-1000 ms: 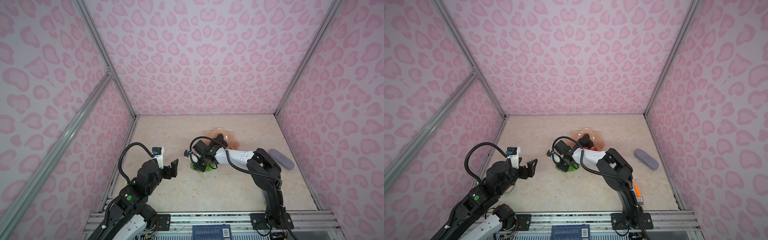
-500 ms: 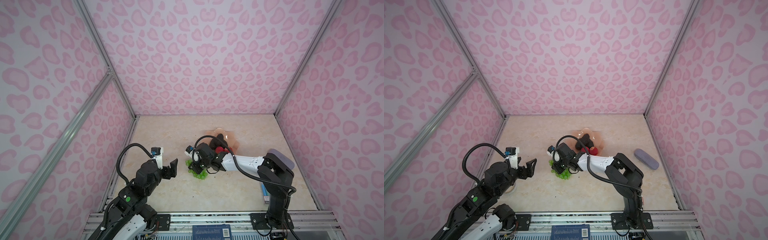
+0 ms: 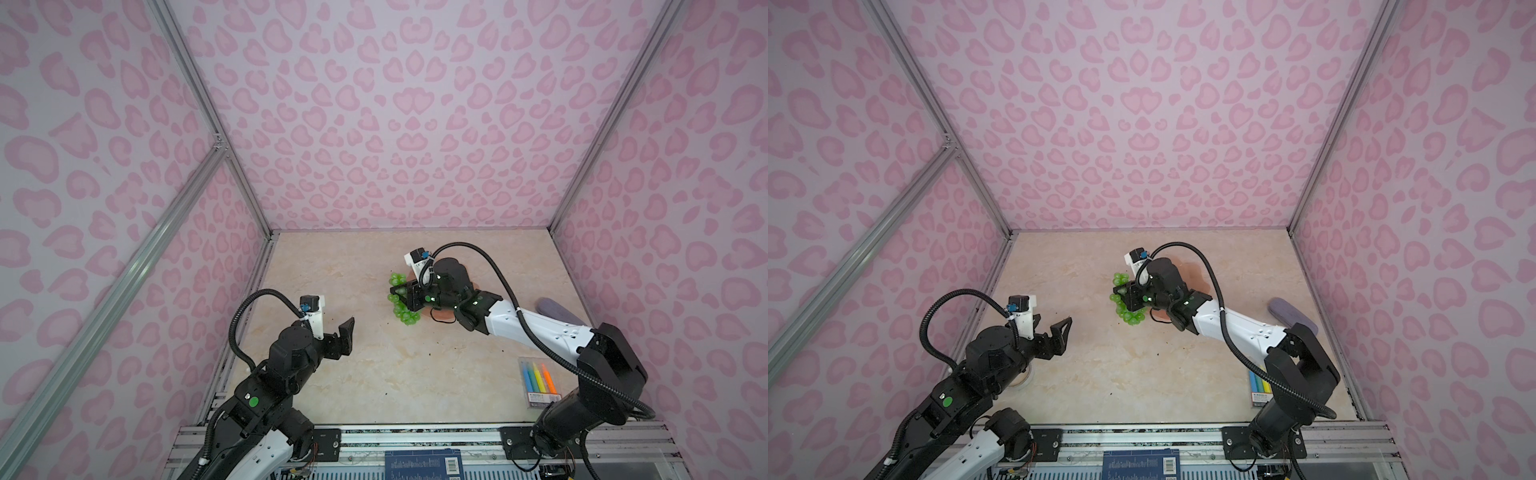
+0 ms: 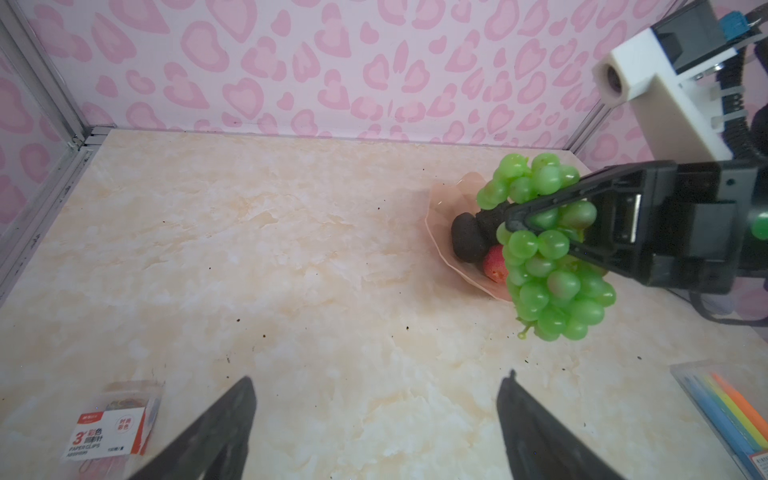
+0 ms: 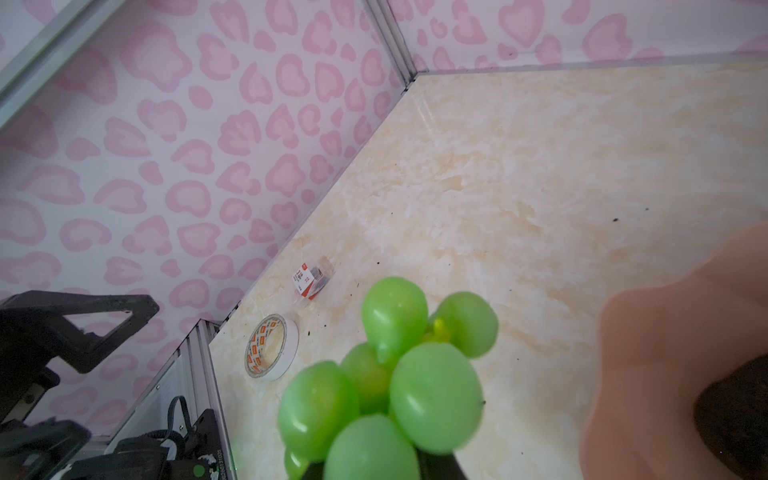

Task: Place and organize the fake fruits in the fruit bowl
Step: 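Lift the grapes over the bowl with the right gripper and release them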

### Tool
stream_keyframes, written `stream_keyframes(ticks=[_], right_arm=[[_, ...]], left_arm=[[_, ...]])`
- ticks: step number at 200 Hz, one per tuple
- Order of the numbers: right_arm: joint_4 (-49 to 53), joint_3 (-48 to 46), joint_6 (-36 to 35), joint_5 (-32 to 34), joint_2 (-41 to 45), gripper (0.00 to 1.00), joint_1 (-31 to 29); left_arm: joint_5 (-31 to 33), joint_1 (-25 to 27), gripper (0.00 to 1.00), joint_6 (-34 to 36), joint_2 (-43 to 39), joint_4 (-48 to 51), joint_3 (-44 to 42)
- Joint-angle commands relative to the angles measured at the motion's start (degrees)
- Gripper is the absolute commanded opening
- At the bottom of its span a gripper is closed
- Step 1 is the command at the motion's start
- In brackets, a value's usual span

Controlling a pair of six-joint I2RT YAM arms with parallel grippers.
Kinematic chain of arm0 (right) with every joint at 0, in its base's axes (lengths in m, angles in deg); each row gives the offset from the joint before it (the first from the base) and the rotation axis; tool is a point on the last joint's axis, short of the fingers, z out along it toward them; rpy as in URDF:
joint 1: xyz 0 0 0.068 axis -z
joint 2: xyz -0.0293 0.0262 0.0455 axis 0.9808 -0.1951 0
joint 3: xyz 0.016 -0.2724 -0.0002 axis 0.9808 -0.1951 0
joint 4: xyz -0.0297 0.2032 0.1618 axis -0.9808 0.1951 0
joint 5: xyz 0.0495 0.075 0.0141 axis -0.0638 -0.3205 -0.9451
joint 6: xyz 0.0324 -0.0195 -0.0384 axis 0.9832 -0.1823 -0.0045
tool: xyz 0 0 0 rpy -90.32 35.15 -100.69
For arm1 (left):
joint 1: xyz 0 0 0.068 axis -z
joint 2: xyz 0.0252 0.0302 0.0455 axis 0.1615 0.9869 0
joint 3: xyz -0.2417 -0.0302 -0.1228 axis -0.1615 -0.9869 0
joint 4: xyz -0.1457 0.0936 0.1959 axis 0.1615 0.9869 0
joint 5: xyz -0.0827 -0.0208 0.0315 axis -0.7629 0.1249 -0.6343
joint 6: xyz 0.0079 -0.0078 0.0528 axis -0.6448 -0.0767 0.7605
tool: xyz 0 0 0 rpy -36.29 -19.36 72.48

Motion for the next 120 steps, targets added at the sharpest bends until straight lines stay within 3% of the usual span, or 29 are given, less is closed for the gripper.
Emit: stream_keyframes(ticks=[1, 70, 120], right_arm=[[-5.49, -3.11, 1.63, 0.49, 2.19, 0.21, 2.26], [-25.14, -17.09, -2.66, 12.45, 5.98, 0.24, 7.13], [-33.52, -20.88, -2.6, 17.77, 4.62, 0.23, 9.62]], left_arm=[[-0.27, -0.03, 0.91, 0.0, 0.05, -2.21, -0.17], [-1.17, -0.03, 0.91, -0.11, 0.52, -2.31, -0.19], [-1.57, -0.03, 0.91, 0.14, 1.61, -2.83, 0.11]])
